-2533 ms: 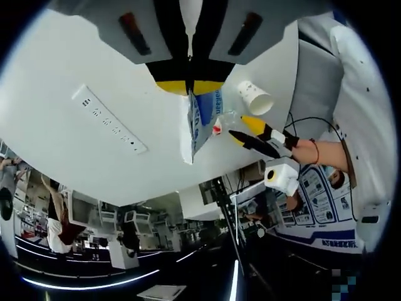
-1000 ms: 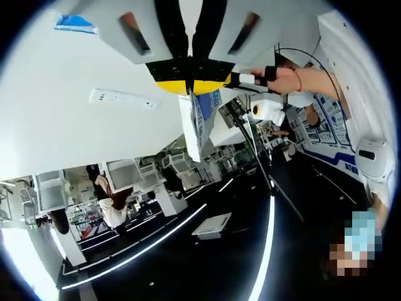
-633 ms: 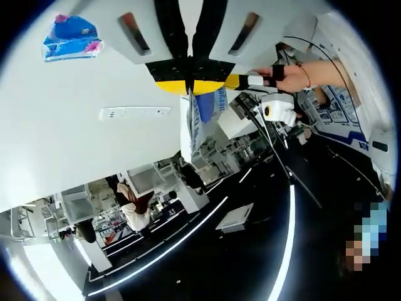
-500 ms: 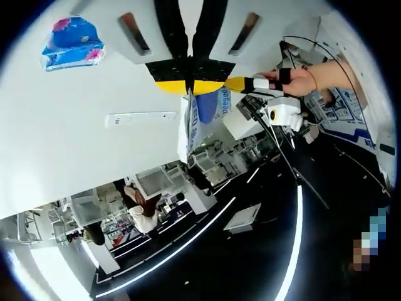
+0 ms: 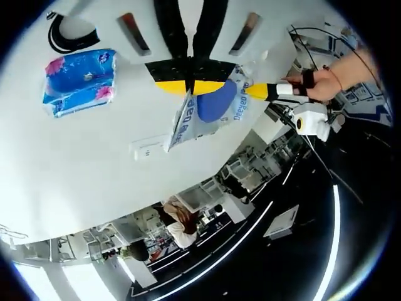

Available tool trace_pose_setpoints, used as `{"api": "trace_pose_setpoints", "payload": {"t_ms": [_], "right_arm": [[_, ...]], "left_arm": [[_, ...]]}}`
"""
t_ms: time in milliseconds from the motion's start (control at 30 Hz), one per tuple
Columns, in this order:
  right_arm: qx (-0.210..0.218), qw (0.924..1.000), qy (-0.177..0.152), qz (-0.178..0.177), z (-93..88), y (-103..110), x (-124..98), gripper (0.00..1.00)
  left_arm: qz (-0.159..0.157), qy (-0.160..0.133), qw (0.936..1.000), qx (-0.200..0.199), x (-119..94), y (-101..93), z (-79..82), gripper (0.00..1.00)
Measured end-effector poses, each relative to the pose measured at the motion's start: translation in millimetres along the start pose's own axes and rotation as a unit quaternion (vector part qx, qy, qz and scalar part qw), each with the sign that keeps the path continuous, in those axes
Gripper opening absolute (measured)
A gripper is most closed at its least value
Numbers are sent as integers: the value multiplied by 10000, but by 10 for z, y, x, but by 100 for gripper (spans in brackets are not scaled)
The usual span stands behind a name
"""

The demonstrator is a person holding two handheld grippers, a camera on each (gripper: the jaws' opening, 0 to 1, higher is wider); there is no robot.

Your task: Arrange the tabletop items into an orderly group along one side of the table until the central work area is clear of visible clutter.

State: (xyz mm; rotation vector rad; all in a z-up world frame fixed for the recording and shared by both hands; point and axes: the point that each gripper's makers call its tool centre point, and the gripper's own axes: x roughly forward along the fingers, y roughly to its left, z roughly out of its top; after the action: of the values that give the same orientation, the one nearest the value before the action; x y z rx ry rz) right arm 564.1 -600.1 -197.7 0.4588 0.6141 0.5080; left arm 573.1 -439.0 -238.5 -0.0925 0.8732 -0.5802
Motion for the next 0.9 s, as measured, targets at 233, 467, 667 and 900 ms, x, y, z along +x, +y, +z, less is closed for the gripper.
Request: {"api": "trace_pose_setpoints", "payload": {"t_ms": [233, 467, 667, 900], "right_arm": [[140, 9991, 209, -335, -187, -227, 120, 0], [244, 9976, 373, -533, -327, -421, 232, 0], [195, 9963, 526, -646, -425, -541, 322, 0], [-7, 9929, 771, -910, -583, -724, 409, 0]], "left_arm": [[37, 252, 9997, 18, 176, 55, -111, 0], [47, 459, 9989, 5, 344, 96, -203, 0], [78, 597, 9982, 22, 456, 145, -266, 0], [69, 776, 9970, 12, 575, 167, -367, 0]]}}
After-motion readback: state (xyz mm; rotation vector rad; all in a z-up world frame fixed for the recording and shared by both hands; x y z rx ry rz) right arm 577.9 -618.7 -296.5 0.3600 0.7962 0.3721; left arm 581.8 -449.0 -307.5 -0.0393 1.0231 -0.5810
